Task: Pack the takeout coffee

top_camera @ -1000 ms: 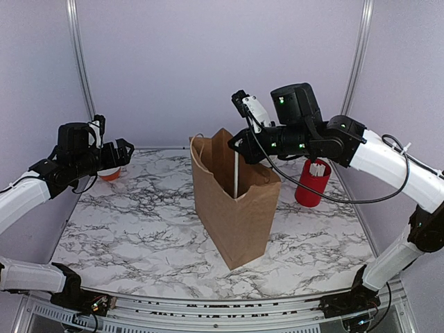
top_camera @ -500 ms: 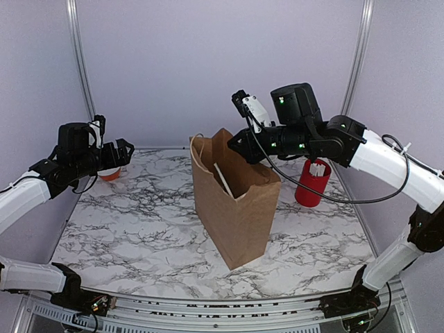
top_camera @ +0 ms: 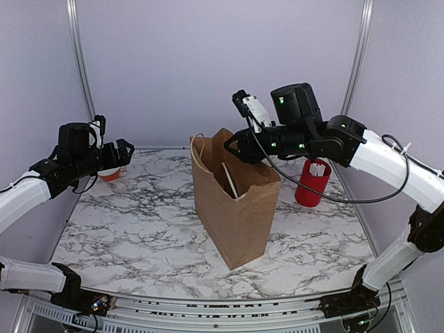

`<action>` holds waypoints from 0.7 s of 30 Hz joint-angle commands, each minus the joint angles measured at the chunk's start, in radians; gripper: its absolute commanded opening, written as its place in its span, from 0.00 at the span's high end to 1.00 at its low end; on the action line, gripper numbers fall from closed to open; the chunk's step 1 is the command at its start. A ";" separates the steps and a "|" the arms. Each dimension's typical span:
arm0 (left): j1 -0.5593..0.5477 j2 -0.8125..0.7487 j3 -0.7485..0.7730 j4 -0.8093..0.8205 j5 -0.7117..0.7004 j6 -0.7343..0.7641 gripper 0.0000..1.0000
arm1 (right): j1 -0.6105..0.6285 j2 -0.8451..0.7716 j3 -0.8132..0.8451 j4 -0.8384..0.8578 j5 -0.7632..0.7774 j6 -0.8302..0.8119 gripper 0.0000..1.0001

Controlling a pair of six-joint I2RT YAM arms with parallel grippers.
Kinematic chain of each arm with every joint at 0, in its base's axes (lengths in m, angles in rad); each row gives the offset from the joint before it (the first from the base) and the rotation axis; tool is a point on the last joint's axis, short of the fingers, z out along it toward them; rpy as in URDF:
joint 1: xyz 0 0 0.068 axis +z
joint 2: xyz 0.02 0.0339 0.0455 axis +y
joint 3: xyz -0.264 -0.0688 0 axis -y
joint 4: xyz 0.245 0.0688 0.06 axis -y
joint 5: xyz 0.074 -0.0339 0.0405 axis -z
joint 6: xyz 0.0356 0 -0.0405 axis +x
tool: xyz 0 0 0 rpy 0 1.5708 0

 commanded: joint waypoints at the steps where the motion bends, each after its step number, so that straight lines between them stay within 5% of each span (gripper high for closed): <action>1: 0.006 0.002 -0.013 0.022 0.011 -0.003 0.01 | 0.009 -0.002 0.028 -0.005 0.015 -0.001 0.54; 21: 0.005 0.003 -0.013 0.023 0.011 -0.004 0.01 | 0.009 -0.021 0.025 0.010 0.034 0.002 0.20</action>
